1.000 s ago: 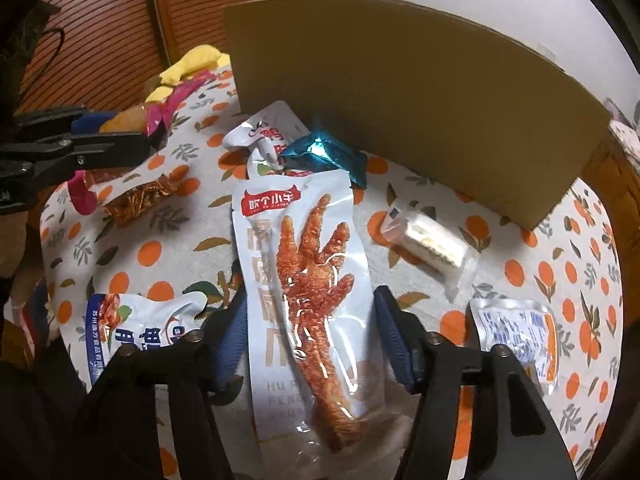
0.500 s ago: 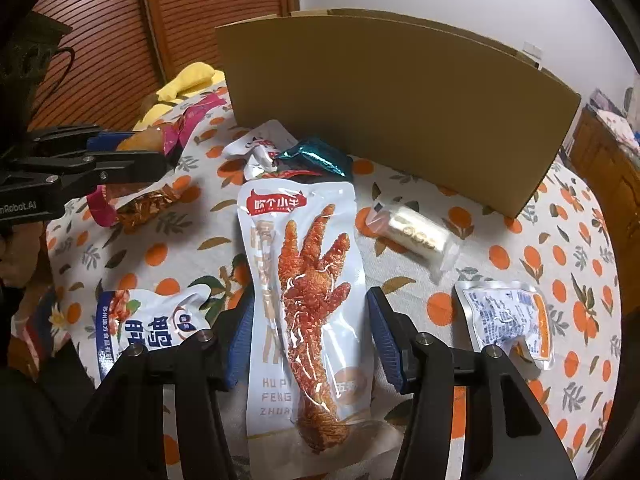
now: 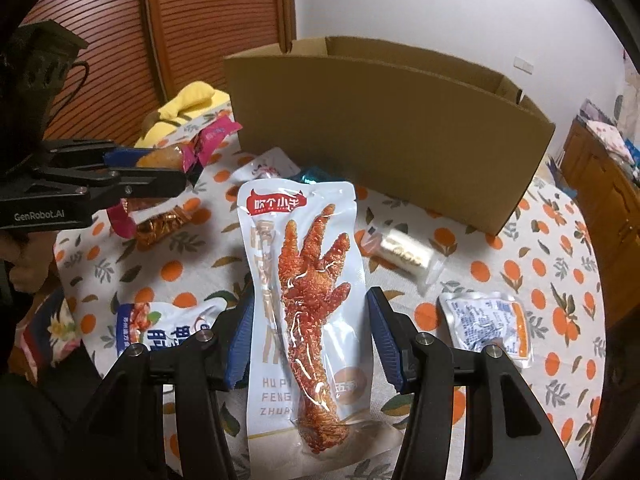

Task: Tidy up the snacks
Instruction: 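Lift both held snacks and carry them over the cardboard box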

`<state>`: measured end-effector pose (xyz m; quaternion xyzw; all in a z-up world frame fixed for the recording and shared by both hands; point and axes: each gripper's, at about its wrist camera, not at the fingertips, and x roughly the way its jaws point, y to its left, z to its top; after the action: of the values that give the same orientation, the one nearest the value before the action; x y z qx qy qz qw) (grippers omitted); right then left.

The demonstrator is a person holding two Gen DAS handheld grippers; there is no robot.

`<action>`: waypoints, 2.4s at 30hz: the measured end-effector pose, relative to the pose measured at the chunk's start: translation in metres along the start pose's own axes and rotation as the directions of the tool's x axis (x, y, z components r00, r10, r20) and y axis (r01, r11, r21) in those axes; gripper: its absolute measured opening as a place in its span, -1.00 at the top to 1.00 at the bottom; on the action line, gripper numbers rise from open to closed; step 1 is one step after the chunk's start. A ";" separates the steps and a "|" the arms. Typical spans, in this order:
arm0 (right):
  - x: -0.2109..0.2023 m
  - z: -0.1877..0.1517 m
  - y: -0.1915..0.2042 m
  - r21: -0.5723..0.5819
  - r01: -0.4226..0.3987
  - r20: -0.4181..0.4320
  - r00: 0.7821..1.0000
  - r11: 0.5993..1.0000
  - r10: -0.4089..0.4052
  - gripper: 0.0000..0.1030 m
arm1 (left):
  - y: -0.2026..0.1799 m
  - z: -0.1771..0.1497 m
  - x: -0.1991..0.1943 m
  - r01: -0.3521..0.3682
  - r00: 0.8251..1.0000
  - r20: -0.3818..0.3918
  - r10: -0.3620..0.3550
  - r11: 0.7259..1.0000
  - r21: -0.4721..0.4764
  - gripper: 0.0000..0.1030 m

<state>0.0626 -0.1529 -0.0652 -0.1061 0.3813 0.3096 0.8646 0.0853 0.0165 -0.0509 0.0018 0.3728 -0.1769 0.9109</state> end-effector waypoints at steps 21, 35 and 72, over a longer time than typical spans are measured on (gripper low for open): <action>-0.053 0.051 -0.023 -0.024 0.021 0.157 0.987 0.999 -0.017 -0.06 | 0.002 0.067 -0.021 -0.001 0.993 0.114 -0.002 1.000 0.024 0.25; -0.052 0.132 -0.063 -0.049 0.037 0.224 0.974 0.998 -0.025 -0.06 | 0.020 0.129 0.000 -0.050 0.992 0.118 0.044 0.998 0.043 0.25; 0.068 0.193 -0.093 -0.123 0.102 0.081 0.992 0.987 -0.093 -0.07 | 0.050 0.169 0.097 -0.116 0.993 -0.019 0.117 0.992 0.046 0.20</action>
<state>0.2699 -0.1142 0.0131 -0.1677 0.3223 0.2945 0.8839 0.2802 0.0098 -0.0012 0.0460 0.3778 -0.1317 0.9153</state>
